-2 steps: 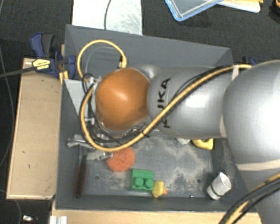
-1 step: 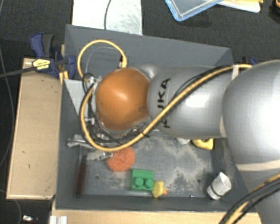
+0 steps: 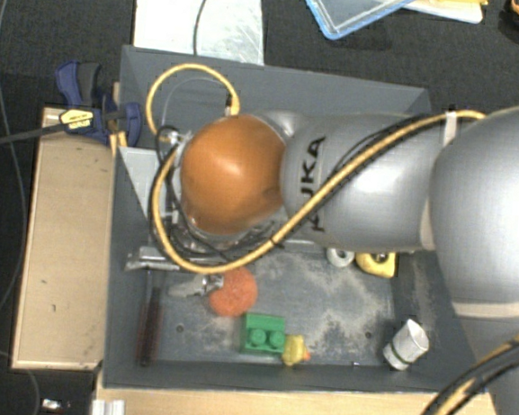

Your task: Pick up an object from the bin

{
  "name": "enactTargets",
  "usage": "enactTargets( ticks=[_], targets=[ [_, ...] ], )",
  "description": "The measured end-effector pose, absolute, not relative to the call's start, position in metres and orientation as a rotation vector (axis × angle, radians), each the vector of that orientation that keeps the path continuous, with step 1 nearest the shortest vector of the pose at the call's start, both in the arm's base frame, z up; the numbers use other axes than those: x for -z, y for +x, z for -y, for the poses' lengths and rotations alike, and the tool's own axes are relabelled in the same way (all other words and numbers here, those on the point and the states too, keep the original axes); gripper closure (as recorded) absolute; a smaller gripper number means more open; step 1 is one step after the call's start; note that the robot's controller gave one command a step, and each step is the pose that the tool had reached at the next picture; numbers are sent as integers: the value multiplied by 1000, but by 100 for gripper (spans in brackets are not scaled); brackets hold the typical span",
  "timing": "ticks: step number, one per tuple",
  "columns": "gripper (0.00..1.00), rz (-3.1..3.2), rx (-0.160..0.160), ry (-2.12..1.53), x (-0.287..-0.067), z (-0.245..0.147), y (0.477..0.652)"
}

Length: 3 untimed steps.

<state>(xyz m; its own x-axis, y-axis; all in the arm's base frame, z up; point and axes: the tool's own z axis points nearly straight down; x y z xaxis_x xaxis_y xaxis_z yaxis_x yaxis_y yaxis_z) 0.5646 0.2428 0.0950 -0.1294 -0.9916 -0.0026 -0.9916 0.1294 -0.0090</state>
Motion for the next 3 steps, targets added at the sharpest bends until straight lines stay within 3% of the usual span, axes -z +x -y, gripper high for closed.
enactTargets(
  ticks=[2,3],
  targets=[
    [100,-2362,5,-2053,-145,-244,565],
    [100,-2366,5,-2041,-159,-245,565]
  ],
)
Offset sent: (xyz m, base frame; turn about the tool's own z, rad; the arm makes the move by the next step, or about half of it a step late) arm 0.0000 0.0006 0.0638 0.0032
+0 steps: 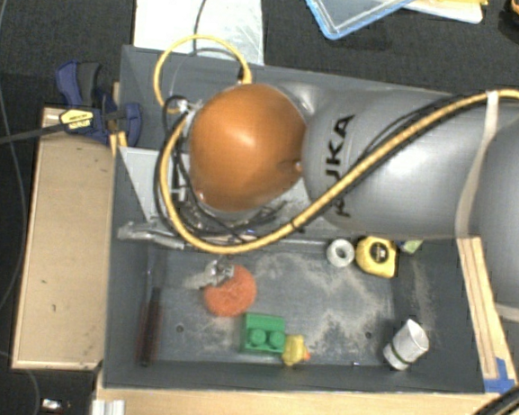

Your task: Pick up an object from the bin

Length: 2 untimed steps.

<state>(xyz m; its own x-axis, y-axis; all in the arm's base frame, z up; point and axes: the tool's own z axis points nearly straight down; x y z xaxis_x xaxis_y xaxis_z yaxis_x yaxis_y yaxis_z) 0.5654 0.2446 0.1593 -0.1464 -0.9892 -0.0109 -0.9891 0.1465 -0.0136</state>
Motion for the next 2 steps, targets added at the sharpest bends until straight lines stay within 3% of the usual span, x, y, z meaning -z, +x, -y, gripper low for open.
enactTargets(
  ticks=[2],
  targets=[
    [100,-2376,2,-2026,-210,-245,565]
  ],
)
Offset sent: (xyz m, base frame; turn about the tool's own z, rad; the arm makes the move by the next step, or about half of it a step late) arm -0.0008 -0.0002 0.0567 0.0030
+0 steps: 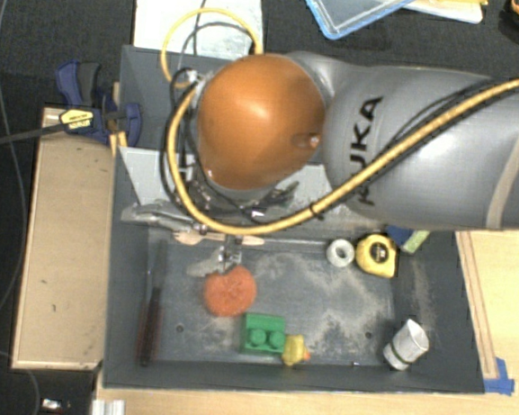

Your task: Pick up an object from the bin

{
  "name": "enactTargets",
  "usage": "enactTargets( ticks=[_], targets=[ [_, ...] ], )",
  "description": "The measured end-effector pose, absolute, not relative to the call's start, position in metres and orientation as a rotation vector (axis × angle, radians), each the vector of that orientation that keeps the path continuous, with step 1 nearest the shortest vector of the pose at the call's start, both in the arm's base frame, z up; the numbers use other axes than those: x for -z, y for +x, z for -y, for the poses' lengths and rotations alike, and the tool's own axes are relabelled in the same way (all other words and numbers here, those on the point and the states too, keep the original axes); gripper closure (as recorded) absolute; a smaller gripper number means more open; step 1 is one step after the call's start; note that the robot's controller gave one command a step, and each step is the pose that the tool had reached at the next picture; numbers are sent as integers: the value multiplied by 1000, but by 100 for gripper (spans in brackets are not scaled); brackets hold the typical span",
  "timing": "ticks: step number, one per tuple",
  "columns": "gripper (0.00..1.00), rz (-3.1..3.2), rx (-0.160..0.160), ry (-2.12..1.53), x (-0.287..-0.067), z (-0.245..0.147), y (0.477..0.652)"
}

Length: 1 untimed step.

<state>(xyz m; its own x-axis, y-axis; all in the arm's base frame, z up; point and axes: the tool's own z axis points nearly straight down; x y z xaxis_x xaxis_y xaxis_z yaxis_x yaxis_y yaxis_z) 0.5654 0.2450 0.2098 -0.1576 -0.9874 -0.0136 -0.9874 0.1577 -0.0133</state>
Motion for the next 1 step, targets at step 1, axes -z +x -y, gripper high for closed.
enactTargets(
  ticks=[1],
  targets=[
    [100,-2379,2,-2015,-228,-245,566]
  ],
)
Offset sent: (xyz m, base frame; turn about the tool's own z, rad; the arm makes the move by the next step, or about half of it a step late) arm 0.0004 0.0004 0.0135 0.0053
